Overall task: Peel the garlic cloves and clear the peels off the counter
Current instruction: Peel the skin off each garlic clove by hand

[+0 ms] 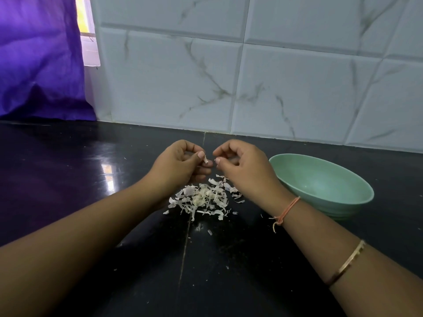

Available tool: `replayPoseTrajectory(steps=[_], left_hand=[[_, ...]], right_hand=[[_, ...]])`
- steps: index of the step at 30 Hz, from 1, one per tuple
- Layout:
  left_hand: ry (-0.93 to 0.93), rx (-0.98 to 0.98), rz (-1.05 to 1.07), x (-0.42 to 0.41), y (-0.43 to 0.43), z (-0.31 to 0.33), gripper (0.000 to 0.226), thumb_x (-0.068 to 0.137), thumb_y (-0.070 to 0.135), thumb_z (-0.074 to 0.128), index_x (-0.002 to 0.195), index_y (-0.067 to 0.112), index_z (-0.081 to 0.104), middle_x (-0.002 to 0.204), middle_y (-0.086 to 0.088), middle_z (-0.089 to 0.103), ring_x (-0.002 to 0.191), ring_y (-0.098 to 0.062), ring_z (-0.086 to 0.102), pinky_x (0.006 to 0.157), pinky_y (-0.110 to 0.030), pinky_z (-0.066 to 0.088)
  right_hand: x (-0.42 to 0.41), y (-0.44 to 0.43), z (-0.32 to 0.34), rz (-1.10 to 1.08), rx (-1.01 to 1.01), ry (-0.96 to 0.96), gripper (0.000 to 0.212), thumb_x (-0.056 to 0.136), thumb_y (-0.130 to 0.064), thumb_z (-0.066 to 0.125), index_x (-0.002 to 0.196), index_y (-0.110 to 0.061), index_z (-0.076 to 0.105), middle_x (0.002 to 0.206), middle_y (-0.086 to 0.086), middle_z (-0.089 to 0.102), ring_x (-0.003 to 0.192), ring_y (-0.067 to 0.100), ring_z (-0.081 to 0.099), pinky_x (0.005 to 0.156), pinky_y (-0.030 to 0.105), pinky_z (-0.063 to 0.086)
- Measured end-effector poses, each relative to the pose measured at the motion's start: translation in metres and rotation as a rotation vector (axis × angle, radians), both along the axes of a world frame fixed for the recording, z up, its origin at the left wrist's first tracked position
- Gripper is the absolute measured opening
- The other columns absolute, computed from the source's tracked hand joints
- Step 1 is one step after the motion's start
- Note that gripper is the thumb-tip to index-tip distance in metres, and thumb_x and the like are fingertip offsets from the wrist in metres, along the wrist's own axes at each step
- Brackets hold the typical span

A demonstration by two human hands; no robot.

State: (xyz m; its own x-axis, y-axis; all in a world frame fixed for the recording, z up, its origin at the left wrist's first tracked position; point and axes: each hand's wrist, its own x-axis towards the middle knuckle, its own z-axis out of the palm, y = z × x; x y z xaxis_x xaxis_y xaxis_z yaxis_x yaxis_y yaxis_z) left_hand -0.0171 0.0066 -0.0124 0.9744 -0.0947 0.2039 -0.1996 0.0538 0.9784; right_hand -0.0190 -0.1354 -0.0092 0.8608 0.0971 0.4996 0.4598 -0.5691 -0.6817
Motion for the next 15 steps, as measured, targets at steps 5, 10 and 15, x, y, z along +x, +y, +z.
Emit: replayPoseTrajectory(steps=[5,10,15], left_hand=[[-0.141,0.116,0.025,0.0007,0.0016,-0.0015,0.013,0.087,-0.002,0.057,0.081,0.009,0.058,0.069,-0.006,0.062,0.055,-0.002,0.060,0.063,-0.016,0.054],[-0.182,0.173,0.056,-0.0001,0.0022,-0.0004,0.010,0.082,0.002,0.065,0.079,0.011,0.064,0.065,-0.001,0.067,0.057,-0.006,0.063,0.067,-0.022,0.056],[-0.258,0.274,0.085,-0.0010,0.0015,-0.0001,0.011,0.080,0.006,0.068,0.074,0.015,0.064,0.061,0.001,0.066,0.059,-0.009,0.063,0.070,-0.031,0.056]], right_hand=[[-0.0029,0.0019,0.0039,0.061,0.190,0.027,0.021,0.089,-0.008,0.058,0.076,-0.025,0.060,0.073,0.000,0.064,0.068,0.013,0.065,0.065,0.032,0.057],[-0.0074,0.0049,0.0079,0.148,0.371,0.130,0.015,0.091,-0.012,0.056,0.078,-0.012,0.064,0.071,0.007,0.064,0.064,0.020,0.058,0.062,0.031,0.053],[-0.0094,0.0038,0.0092,0.171,0.356,0.115,0.010,0.088,-0.008,0.061,0.079,-0.010,0.064,0.066,0.006,0.063,0.060,0.016,0.058,0.060,0.027,0.054]])
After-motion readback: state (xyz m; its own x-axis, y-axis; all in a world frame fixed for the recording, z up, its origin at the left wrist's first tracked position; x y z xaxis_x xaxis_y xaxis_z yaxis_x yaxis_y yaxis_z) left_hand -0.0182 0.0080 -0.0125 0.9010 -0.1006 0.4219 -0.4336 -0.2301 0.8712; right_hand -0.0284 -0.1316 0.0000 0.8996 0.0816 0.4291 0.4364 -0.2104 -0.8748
